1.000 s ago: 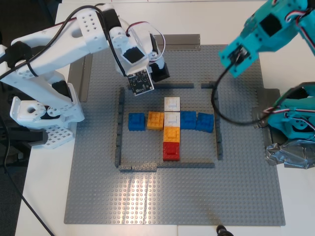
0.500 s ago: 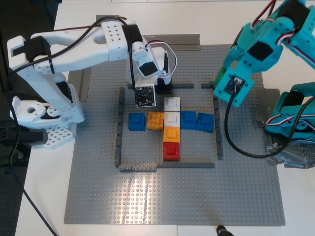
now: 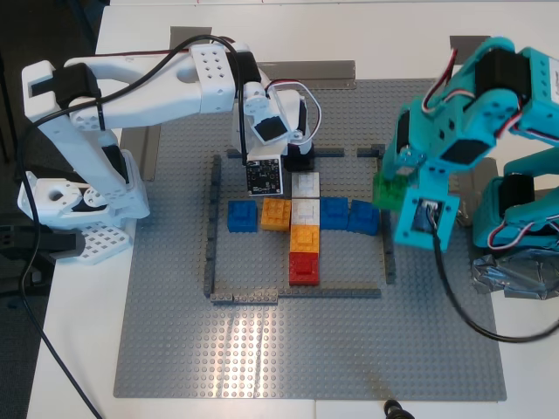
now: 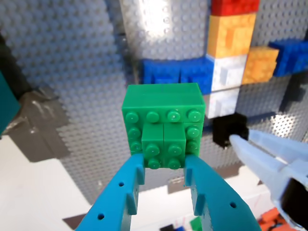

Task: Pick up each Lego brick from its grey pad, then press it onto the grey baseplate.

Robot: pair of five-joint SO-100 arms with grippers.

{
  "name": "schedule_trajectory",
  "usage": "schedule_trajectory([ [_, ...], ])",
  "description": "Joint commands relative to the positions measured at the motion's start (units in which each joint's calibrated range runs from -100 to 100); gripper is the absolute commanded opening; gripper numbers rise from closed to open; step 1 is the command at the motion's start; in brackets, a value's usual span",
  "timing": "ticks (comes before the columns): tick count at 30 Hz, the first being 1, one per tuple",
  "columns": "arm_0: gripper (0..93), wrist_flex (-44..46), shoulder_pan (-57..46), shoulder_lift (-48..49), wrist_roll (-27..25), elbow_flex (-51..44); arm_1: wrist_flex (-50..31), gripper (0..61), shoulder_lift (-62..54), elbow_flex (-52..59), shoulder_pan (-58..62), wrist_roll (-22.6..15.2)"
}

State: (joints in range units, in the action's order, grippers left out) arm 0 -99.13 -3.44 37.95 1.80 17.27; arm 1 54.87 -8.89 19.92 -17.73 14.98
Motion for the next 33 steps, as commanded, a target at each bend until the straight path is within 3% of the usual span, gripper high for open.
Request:
schedule_trajectory([
  [1, 0.0, 0.8, 4.9, 0.2, 2.0, -0.7, -1.2, 0.1, -0.7, -3.4, 1.5, -0.1],
  [15, 0.0, 12.1, 8.0, -15.7, 2.7, -1.1, -2.6, 0.1, 0.6, -1.8, 2.3, -0.9],
  [26, 0.0, 13.4, 9.4, -18.2, 3.2, -1.2, -2.1, 0.5, 1.5, -1.8, 1.9, -0.9],
  [28, 0.0, 13.4, 9.4, -18.3, 3.2, -1.2, -2.0, 5.7, 1.7, -1.8, 1.9, -0.7],
  [29, 0.0, 13.5, 9.4, -18.3, 3.2, -1.2, -1.8, 11.3, 1.7, -1.8, 1.9, -0.5],
  [33, 0.0, 14.1, 9.4, -19.9, 3.2, -1.2, -1.5, 17.7, 1.7, -1.8, 1.8, -0.5],
])
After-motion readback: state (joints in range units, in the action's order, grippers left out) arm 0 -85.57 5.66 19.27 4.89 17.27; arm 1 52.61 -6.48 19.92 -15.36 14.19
